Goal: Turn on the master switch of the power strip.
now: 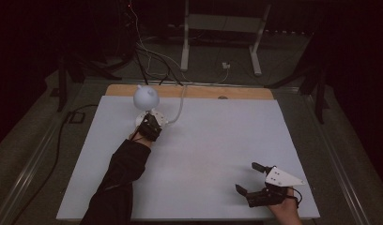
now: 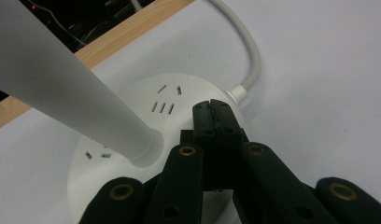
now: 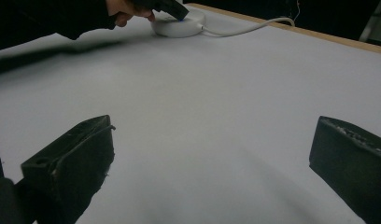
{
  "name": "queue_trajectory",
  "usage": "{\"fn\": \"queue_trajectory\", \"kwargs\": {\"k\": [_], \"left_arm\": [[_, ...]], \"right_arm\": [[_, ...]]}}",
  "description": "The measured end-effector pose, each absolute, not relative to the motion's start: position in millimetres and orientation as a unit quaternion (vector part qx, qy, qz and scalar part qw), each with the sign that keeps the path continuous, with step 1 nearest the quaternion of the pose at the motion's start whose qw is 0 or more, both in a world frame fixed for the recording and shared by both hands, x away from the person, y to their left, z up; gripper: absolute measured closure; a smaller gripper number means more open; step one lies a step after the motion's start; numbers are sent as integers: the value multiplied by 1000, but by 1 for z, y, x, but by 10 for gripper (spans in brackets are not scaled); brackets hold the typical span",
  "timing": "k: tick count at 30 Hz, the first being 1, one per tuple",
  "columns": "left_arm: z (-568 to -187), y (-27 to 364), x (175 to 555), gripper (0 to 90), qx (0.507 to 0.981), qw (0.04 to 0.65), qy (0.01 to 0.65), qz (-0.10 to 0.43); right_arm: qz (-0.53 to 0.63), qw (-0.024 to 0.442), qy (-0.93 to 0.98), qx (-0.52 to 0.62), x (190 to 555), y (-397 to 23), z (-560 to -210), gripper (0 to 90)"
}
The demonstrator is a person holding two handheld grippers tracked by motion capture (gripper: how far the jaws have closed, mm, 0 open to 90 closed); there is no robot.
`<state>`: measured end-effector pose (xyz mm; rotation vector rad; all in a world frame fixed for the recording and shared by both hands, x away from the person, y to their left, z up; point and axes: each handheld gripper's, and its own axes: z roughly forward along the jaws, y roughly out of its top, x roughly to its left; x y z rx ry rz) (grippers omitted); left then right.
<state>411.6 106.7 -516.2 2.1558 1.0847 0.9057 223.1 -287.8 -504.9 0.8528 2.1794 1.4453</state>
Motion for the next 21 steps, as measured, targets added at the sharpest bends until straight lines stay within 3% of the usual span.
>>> {"fn": "queue_trajectory", "kwargs": {"k": [7,11,21], "left_arm": [[-516,110,413,900,797,288,417,327],[-519,105,413,900,799,268,405,353],[-515,102,416,900,814,251,395,345]], "right_arm": [[516,194,777,305,223,-288,-505,1],[516,192,778,303,223,-288,-505,1],[517,192,777,303,223,-288,-505,1]]}}
